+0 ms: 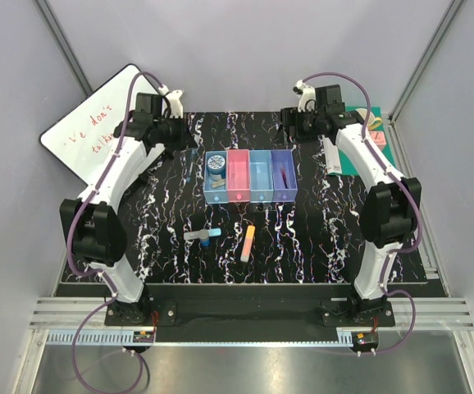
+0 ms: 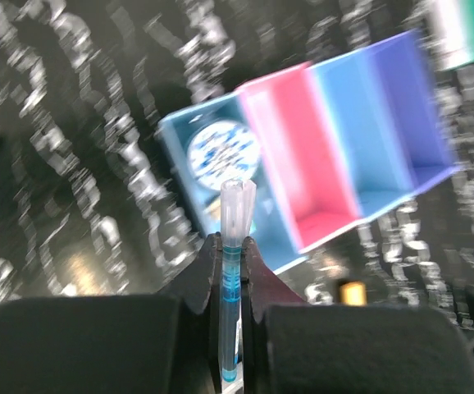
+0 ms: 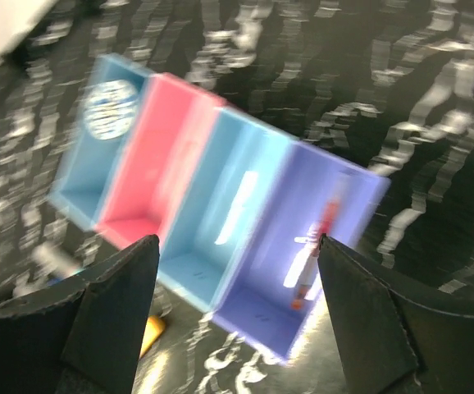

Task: Sort the stationery into containers
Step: Pick up the pen from the center of the board, then place the pen in the storage box.

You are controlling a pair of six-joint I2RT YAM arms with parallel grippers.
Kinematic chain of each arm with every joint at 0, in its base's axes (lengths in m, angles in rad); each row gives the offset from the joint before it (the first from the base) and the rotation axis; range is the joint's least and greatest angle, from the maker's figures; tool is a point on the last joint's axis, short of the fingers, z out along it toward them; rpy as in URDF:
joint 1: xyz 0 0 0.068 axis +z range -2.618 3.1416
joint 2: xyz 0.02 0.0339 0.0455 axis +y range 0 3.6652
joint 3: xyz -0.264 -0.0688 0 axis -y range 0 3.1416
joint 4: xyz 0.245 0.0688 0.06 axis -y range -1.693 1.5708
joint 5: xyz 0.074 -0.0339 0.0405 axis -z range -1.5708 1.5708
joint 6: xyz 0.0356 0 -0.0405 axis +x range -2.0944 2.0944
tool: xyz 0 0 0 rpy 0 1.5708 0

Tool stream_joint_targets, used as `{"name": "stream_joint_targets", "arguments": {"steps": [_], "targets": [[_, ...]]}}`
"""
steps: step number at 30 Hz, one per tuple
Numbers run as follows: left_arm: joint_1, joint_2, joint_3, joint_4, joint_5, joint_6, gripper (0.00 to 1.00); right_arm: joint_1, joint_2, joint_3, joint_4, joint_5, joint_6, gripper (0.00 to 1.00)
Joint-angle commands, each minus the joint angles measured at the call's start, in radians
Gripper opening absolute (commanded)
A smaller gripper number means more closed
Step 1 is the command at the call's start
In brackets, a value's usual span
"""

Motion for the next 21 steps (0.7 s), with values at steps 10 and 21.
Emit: {"name": "stream_joint_targets", "arguments": {"steps": [10,21], "targets": [[-0.126,0.090,0.193,0.265,0.219,-0.228,0.00,0.002,-0.118,0.042,-0.009,-0.003,-0.009,0.88],[-0.257,0.285,0.224,0.561,0.170,-0.453,0.00,-0.116,-0.154,0.014,0.028,0.293,0.054,0.88]]}}
